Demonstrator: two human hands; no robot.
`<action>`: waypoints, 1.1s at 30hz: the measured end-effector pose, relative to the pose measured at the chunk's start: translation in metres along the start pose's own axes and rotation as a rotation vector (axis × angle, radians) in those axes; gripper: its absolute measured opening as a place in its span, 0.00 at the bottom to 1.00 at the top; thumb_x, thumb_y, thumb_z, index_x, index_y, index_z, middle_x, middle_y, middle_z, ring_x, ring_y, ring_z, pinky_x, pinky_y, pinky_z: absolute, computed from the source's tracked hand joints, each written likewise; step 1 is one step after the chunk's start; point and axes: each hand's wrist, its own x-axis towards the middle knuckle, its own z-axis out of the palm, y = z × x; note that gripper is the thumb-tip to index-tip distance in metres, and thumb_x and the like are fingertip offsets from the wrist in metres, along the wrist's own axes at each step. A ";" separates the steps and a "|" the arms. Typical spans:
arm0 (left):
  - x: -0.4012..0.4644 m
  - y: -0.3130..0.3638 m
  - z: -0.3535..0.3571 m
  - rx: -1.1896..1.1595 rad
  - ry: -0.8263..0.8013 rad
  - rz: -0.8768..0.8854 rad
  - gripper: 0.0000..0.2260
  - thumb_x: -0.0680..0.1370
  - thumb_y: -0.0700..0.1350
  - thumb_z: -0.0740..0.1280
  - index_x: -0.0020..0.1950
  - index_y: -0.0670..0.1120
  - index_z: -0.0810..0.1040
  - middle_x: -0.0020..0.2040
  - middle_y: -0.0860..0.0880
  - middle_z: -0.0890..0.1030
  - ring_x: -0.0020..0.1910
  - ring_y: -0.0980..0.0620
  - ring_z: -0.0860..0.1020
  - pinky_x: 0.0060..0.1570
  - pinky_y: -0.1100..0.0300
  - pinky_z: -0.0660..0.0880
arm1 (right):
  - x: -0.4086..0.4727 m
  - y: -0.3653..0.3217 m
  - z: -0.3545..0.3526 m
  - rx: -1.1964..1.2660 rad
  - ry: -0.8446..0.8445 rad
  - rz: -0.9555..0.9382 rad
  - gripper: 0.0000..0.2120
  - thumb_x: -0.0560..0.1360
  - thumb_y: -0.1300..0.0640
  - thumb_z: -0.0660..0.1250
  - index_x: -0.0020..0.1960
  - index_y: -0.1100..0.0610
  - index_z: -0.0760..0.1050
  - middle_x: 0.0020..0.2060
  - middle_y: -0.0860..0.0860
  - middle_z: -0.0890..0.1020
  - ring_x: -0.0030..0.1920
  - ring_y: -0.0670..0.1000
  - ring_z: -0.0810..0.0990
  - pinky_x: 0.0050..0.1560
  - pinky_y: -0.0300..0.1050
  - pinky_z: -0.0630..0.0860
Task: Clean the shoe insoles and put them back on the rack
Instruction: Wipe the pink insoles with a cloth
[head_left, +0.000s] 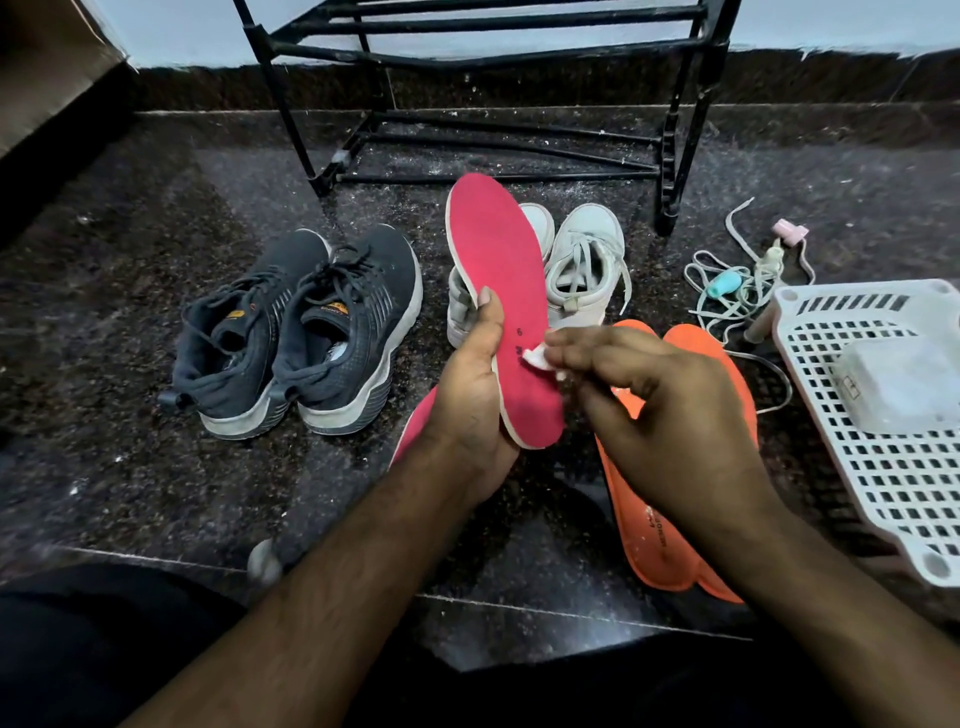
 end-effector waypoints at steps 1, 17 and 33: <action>0.000 0.001 -0.001 0.020 0.017 -0.005 0.27 0.83 0.62 0.54 0.51 0.39 0.78 0.40 0.42 0.82 0.40 0.47 0.81 0.48 0.53 0.80 | -0.001 -0.001 0.003 -0.010 -0.081 -0.031 0.16 0.72 0.69 0.68 0.56 0.57 0.84 0.58 0.47 0.84 0.60 0.41 0.80 0.64 0.32 0.70; 0.006 0.003 -0.007 0.128 0.090 -0.031 0.29 0.83 0.59 0.56 0.65 0.33 0.73 0.53 0.35 0.80 0.47 0.42 0.81 0.51 0.50 0.81 | -0.001 -0.004 0.007 -0.018 -0.247 -0.063 0.18 0.68 0.67 0.64 0.54 0.56 0.84 0.56 0.48 0.85 0.57 0.45 0.82 0.61 0.40 0.76; 0.005 0.004 -0.010 0.107 0.075 -0.061 0.26 0.80 0.64 0.58 0.42 0.41 0.76 0.36 0.41 0.80 0.38 0.44 0.78 0.48 0.52 0.76 | -0.002 -0.006 0.012 0.032 -0.250 -0.048 0.13 0.67 0.66 0.65 0.46 0.56 0.84 0.44 0.47 0.85 0.46 0.44 0.82 0.51 0.39 0.76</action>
